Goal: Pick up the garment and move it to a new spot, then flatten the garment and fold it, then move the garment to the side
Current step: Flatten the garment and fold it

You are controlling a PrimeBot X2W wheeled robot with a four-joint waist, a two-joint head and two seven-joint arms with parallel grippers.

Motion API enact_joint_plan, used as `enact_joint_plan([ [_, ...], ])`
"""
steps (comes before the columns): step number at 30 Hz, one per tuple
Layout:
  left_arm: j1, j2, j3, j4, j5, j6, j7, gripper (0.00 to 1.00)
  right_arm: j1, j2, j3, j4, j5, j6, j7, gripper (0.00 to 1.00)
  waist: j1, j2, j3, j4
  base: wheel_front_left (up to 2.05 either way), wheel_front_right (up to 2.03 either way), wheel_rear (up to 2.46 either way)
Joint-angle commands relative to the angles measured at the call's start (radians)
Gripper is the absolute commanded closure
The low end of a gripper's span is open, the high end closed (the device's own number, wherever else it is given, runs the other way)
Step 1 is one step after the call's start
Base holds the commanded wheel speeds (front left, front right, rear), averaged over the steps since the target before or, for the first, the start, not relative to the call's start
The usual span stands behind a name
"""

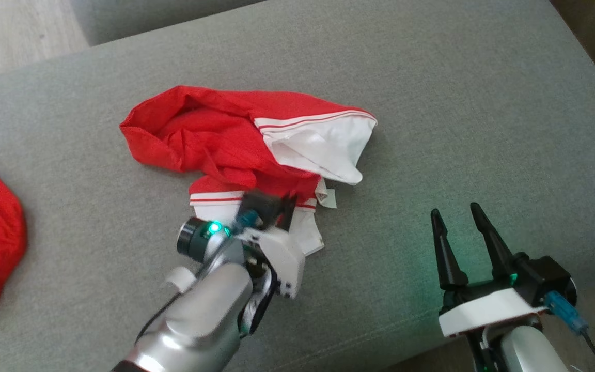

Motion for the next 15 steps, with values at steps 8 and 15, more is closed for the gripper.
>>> enact_joint_plan([
  [8, 0.038, 0.052, 0.193, -0.291, -0.190, 0.014, -0.042, 1.00, 0.016, -0.005, -0.010, -0.027, -0.001, 0.008, -0.011, 0.00, 0.0000, 0.0000, -0.052, 0.041, 0.00, 0.00, 0.00],
  [15, 0.225, 0.278, 0.347, -0.685, -0.273, 0.130, 0.033, 1.00, 0.050, -0.005, -0.017, -0.025, -0.009, 0.008, -0.011, 0.00, 0.0000, 0.0000, -0.101, 0.092, 0.00, 0.00, 0.00],
])
